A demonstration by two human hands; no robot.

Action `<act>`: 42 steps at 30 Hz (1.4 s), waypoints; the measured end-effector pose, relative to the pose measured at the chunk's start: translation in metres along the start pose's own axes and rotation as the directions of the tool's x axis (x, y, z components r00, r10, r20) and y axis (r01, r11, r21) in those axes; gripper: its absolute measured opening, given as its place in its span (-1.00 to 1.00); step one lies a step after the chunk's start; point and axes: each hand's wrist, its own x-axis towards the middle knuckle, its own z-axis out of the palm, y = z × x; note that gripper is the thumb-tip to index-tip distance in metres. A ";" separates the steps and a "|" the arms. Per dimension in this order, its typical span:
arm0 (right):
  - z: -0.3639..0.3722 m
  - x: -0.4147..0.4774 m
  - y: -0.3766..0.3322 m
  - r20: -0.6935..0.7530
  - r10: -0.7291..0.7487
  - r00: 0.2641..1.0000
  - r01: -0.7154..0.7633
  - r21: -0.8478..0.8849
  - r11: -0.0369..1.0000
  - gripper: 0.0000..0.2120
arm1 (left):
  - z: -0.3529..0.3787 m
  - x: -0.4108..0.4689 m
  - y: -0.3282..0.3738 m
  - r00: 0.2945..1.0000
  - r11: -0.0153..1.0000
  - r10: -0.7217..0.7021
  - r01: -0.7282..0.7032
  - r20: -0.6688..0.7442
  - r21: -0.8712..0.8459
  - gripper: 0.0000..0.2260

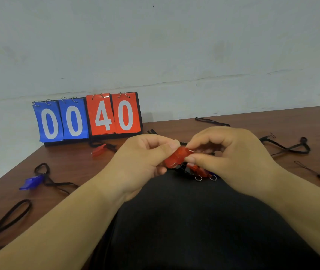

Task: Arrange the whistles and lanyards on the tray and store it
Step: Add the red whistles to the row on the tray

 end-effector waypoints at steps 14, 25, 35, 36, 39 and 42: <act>0.006 0.000 0.005 0.223 0.280 0.934 -0.246 -0.170 0.954 -0.91 | -0.011 -0.001 0.008 0.976 0.756 0.116 -0.208 0.186 0.621 -0.83; 0.021 0.000 0.004 0.408 0.415 0.813 -0.301 -0.316 0.900 -0.85 | -0.011 0.010 -0.010 0.951 0.644 -0.029 -0.217 0.307 0.734 -0.85; 0.033 0.004 0.006 0.378 0.299 0.876 -0.081 -0.496 0.864 -0.77 | -0.010 0.017 -0.008 0.957 0.391 -0.012 -0.261 0.288 0.883 -0.78; 0.035 0.003 0.007 0.352 0.280 0.893 -0.073 -0.500 0.863 -0.75 | -0.010 0.019 -0.009 0.959 0.368 -0.006 -0.260 0.282 0.893 -0.77; 0.038 0.003 0.011 0.294 0.258 0.920 -0.070 -0.525 0.848 -0.73 | -0.014 0.024 -0.018 0.967 0.376 0.071 -0.253 0.245 0.891 -0.79; 0.040 0.006 0.012 0.273 0.256 0.928 -0.069 -0.548 0.833 -0.72 | -0.016 0.027 -0.022 0.971 0.414 0.103 -0.240 0.217 0.878 -0.80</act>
